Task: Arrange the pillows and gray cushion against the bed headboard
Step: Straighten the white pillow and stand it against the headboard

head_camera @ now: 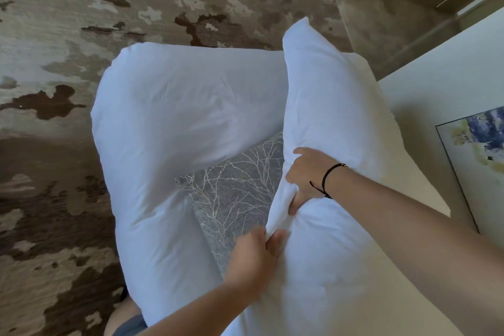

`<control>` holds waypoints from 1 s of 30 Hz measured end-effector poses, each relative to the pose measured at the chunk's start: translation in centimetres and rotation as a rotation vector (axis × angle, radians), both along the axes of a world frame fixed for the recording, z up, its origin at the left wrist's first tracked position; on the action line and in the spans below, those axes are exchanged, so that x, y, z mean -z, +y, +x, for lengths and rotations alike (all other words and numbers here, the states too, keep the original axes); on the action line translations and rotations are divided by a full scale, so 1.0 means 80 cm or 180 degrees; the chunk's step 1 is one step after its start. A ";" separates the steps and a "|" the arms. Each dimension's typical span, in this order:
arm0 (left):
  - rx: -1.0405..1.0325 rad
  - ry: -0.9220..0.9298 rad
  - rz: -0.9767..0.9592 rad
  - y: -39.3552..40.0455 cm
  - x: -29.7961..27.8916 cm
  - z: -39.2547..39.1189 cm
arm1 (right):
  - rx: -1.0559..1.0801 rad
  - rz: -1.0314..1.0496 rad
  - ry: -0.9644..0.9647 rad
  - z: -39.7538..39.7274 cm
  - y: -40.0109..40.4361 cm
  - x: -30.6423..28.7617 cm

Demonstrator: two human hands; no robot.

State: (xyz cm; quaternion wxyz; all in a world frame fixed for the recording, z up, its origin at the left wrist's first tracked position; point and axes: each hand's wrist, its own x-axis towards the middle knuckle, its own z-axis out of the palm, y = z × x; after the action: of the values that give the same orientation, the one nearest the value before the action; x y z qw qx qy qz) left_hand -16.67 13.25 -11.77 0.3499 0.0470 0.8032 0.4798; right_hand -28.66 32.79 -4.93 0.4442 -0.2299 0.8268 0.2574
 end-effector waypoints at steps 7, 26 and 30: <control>0.0718 0.0486 0.0331 0.019 -0.065 0.061 | 0.0713 0.0062 0.1078 0.154 0.051 -0.089; 0.4522 0.2769 0.0700 0.018 -0.321 0.324 | 0.4488 0.0280 0.4424 0.810 -0.141 -0.235; 0.5290 0.2995 0.0381 0.027 -0.330 0.395 | 0.5423 0.0020 0.4949 0.889 -0.201 -0.182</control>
State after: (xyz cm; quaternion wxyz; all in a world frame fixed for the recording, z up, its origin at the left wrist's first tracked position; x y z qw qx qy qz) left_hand 14.94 15.44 14.59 0.2170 0.8080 0.5454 0.0503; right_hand 42.44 16.75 9.65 -0.1550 0.6247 0.7636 -0.0518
